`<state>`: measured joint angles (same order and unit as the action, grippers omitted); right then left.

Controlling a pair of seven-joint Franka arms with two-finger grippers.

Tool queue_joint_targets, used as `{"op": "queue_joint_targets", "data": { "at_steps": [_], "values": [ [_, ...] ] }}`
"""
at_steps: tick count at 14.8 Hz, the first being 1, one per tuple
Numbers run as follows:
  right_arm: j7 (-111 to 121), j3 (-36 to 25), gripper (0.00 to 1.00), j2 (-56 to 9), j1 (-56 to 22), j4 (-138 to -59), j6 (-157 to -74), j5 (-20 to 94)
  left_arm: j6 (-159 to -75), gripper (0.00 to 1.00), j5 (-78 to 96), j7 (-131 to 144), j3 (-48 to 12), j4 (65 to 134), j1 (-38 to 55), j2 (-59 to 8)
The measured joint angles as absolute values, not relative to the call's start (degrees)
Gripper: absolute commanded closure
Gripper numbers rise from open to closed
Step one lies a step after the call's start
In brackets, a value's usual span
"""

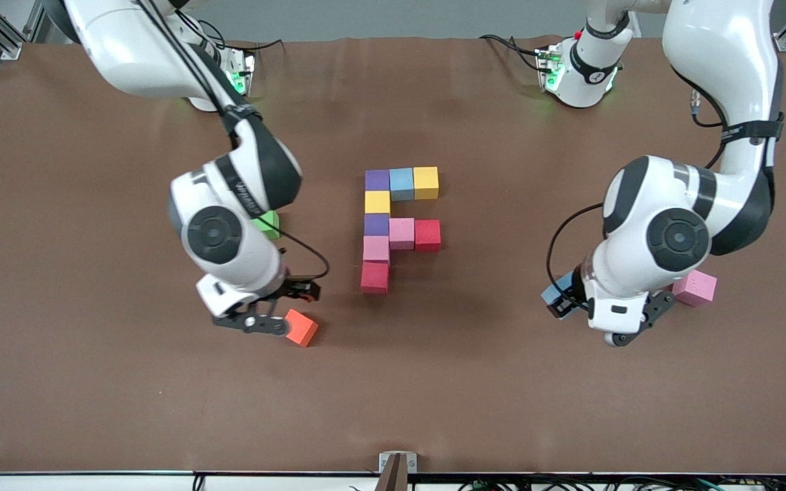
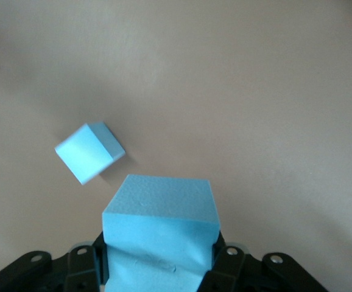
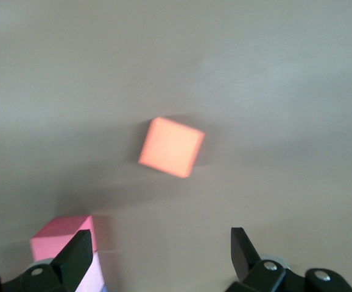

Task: Arrange 11 blocks into digit 3
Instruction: 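Retract the right gripper while the left gripper carries blue toward the shape, then lower the blue cube beside the red cube with the left gripper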

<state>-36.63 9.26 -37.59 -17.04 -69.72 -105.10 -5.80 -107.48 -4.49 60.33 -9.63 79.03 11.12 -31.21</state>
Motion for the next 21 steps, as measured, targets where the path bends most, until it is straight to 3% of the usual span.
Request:
{"op": "queue_joint_targets", "data": {
  "at_steps": [9, 16, 21],
  "values": [
    [-15.3, 8.5, 0.00, -27.5, -4.3, -70.2, -89.6, -5.8, -114.1, 0.96, -4.5, 92.4, -9.6, 79.1, 17.9, -35.5],
    [-3.9, 0.0, 0.00, -16.7, -3.8, -82.6, -91.3, -5.8, -125.7, 0.95, -4.5, 116.7, -9.6, 79.2, 24.0, -41.2],
    [5.2, -5.4, 0.00, -11.9, -3.5, -85.4, -90.3, -5.8, -128.7, 0.95, -4.5, 124.1, -9.6, 79.2, 25.4, -43.5]
  ]
}}
